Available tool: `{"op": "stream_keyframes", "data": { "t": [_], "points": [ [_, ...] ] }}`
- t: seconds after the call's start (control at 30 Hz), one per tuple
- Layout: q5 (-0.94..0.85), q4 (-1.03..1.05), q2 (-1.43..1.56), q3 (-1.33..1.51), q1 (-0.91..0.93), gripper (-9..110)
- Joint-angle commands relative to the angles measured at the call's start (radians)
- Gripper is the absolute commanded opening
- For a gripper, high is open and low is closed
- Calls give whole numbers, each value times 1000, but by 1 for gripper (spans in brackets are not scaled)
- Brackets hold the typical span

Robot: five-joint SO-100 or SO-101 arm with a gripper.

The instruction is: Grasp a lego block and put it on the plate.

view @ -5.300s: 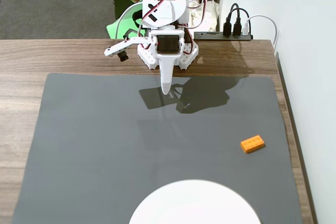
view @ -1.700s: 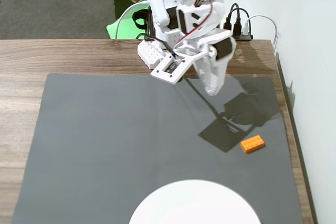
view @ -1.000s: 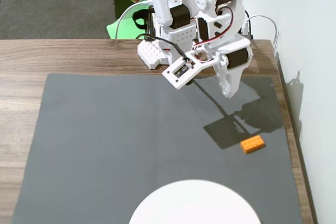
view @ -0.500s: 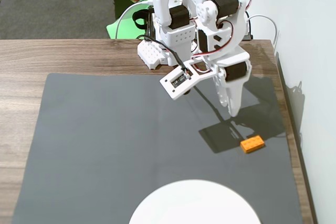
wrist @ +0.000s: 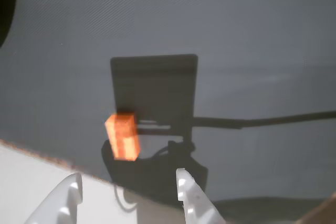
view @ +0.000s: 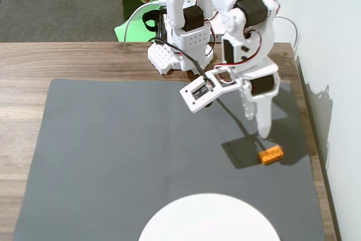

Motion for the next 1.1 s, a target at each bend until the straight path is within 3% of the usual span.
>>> {"op": "stream_keyframes", "data": {
  "t": [0.0, 0.17, 0.23, 0.4, 0.47, 0.67, 0.73, 1.07],
  "points": [
    [6, 41, -14, -87, -8, 24],
    [2, 54, -71, -149, -9, 24],
    [6, 55, -91, -158, -11, 32],
    [-12, 55, -143, -187, -12, 32],
    [8, 60, -166, -195, -12, 42],
    [11, 69, -221, -233, -14, 45],
    [32, 78, -238, -244, -14, 55],
    [28, 80, -316, -304, -18, 62]
  ]
}}
